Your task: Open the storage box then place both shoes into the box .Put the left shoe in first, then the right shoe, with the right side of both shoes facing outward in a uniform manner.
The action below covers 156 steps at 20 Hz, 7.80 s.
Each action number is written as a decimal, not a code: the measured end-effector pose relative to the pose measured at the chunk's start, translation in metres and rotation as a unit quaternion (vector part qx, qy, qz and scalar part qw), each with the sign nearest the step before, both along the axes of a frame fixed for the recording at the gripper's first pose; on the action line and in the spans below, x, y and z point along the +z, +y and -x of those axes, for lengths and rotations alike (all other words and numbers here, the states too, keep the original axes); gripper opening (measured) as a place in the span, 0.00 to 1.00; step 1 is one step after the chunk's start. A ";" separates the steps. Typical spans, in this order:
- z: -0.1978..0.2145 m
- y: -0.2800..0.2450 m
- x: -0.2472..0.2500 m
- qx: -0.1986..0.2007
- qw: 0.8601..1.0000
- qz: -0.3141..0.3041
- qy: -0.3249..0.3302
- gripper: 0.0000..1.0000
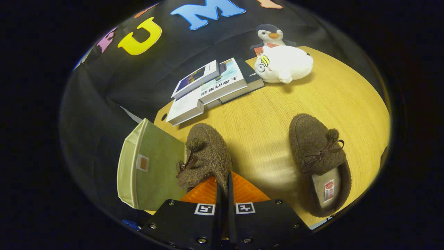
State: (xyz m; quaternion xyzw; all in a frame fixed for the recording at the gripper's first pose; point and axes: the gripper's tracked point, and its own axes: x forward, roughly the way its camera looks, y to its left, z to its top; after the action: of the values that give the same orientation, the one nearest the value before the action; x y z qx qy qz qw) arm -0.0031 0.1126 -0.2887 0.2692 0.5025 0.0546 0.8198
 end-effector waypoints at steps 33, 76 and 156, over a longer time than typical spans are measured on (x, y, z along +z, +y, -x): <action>-0.048 0.257 0.032 0.016 0.996 -0.081 0.019 0.07; -0.040 -0.070 0.089 0.020 0.988 0.092 -0.120 0.98; -0.046 0.067 0.113 0.008 0.999 0.005 -0.034 0.06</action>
State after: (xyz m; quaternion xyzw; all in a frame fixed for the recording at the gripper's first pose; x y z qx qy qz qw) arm 0.0432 0.1796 -0.1756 0.2589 0.4764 0.0676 0.8375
